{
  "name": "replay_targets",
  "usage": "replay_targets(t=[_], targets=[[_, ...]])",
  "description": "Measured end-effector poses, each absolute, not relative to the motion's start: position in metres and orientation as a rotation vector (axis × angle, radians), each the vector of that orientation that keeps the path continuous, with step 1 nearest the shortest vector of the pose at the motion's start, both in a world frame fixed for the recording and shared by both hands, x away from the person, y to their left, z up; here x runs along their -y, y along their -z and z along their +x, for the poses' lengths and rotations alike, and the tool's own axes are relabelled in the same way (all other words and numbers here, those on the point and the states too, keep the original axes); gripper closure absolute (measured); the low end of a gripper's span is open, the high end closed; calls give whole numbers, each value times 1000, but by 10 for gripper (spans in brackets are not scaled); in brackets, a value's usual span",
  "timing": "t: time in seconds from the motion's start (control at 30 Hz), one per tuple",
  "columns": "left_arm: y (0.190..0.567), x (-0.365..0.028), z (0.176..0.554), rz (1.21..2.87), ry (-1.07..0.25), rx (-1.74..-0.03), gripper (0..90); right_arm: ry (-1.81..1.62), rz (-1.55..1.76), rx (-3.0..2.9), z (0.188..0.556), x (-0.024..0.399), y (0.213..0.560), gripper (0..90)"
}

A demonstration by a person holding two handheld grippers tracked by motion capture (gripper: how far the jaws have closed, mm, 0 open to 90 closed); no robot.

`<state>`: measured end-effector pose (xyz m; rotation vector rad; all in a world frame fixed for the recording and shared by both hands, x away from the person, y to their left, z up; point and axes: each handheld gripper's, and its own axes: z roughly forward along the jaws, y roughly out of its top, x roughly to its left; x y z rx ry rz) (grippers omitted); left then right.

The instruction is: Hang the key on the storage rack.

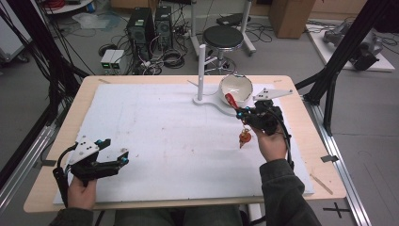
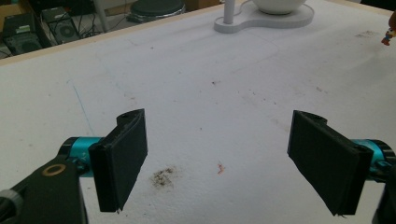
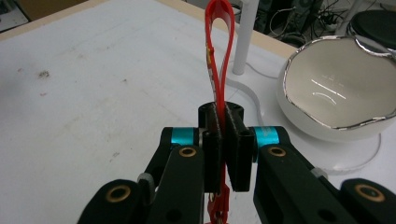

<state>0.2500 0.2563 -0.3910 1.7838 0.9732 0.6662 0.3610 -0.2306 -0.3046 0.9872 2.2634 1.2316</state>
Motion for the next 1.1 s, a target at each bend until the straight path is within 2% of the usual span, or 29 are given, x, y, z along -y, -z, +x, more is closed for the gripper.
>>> replay_targets(t=[1.1], targets=[[390,-258,249,1780,-668,-970,205,-1326,970,-2215,398,192,275,863]])
